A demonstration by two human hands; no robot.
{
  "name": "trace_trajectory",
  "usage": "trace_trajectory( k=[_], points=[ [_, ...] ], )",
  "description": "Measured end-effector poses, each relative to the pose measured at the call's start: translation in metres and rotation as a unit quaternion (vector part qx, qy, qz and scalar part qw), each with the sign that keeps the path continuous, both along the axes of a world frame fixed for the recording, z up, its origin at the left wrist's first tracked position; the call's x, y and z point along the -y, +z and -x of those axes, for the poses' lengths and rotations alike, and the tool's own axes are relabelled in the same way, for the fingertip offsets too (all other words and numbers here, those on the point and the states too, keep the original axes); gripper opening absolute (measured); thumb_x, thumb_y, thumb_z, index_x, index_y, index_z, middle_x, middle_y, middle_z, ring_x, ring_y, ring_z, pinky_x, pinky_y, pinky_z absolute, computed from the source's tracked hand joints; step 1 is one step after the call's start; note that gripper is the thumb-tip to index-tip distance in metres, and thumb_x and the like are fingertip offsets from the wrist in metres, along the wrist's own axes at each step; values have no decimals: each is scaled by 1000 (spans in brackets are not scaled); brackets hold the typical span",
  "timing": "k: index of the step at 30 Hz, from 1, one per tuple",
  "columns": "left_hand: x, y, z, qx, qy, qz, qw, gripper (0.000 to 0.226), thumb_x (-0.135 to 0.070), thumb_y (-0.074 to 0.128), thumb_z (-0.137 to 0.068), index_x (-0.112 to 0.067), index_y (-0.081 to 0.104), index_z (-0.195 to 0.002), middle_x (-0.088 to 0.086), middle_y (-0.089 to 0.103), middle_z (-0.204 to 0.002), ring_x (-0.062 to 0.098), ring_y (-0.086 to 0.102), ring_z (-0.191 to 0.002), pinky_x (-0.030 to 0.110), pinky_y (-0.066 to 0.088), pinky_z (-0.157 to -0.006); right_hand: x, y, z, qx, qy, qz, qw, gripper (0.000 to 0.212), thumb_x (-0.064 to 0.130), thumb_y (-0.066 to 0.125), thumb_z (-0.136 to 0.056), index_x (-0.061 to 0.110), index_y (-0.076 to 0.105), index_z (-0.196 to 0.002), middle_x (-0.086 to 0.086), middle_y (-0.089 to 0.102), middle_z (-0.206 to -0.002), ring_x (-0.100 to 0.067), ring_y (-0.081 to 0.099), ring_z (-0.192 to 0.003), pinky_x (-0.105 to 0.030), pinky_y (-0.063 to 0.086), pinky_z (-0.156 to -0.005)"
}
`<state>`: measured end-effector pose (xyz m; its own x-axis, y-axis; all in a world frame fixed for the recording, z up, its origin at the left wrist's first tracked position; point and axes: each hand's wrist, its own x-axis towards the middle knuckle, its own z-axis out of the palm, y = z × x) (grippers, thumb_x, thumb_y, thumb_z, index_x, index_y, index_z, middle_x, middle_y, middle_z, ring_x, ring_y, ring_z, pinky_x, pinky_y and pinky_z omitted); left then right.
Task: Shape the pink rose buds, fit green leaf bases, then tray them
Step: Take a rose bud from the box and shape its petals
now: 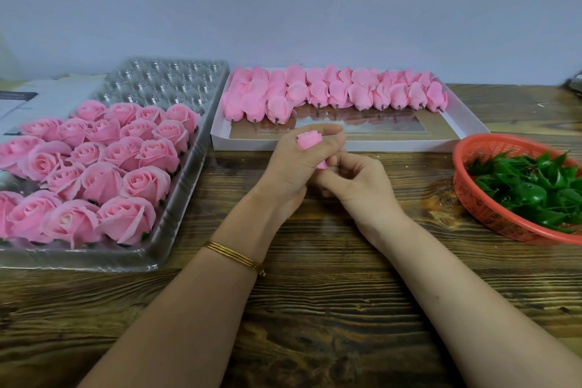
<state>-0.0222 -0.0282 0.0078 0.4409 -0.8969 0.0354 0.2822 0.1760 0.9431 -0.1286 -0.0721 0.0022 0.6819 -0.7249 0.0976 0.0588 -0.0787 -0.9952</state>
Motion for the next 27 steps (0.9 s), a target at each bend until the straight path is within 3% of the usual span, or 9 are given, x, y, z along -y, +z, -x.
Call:
trace_trajectory(
  k=[2,5,8,10,13,20,22,24,27],
  points=[
    [0,0,-1,4,-8,-4,1000,10,-12,65,-92,-13,65,-102,-3,56,-61,9,58,-61,30,45,-62,1,1,0,3,8,-34,999,15,0,69,-85,-13,66,-91,-11,56,-71,-11,49,-64,-21,44,-62],
    [0,0,0,13,11,-7,1000,9,-10,65,-92,-13,65,-101,-1,57,-63,12,60,-68,30,49,-63,1,2,0,-8,13,-48,999,17,1,68,-86,-12,67,-96,-12,57,-74,-10,52,-67,-21,46,-63],
    [0,0,2,13,35,-2,999,9,-5,63,-93,-9,63,-101,-5,56,-54,11,55,-59,22,51,-59,0,0,-2,-19,-11,-27,999,7,0,72,-83,-1,68,-88,3,57,-62,-7,52,-65,-20,48,-63],
    [1,-1,3,16,56,-4,998,9,-4,63,-93,-8,62,-101,-5,55,-52,8,53,-51,21,50,-55,-1,0,-3,-18,-36,11,999,14,-2,75,-78,7,65,-80,9,57,-60,-5,51,-62,-16,47,-63],
    [2,-1,4,16,66,-4,998,10,-4,64,-92,-8,62,-101,-4,55,-51,7,52,-48,19,50,-53,-3,-2,-5,-6,-49,44,998,27,-6,77,-74,16,60,-70,11,57,-61,-3,49,-59,-14,44,-60],
    [0,2,4,14,36,7,999,13,-3,64,-92,-9,61,-103,-3,55,-55,8,53,-51,20,51,-55,-2,-1,-2,4,-42,39,998,37,-4,77,-76,22,57,-59,16,53,-50,2,45,-53,-10,40,-57],
    [-2,4,4,16,20,6,1000,12,-5,63,-92,-11,62,-103,-2,56,-57,9,54,-57,25,50,-59,-1,-1,-1,0,-30,12,999,28,-3,76,-77,17,63,-61,11,56,-55,-5,49,-58,-15,43,-61],
    [-3,6,3,11,3,2,1000,13,-7,62,-93,-11,62,-106,1,57,-62,10,58,-62,27,49,-60,1,1,-1,-6,-12,-31,999,7,1,73,-80,1,69,-75,-3,59,-62,-13,52,-64,-20,45,-62],
    [-5,9,2,9,-17,-2,1000,17,-9,61,-94,-11,62,-111,6,56,-67,6,63,-65,22,52,-57,3,1,-2,0,20,-101,995,10,3,70,-83,5,70,-74,-3,61,-60,-11,53,-61,-20,45,-58]
  ],
)
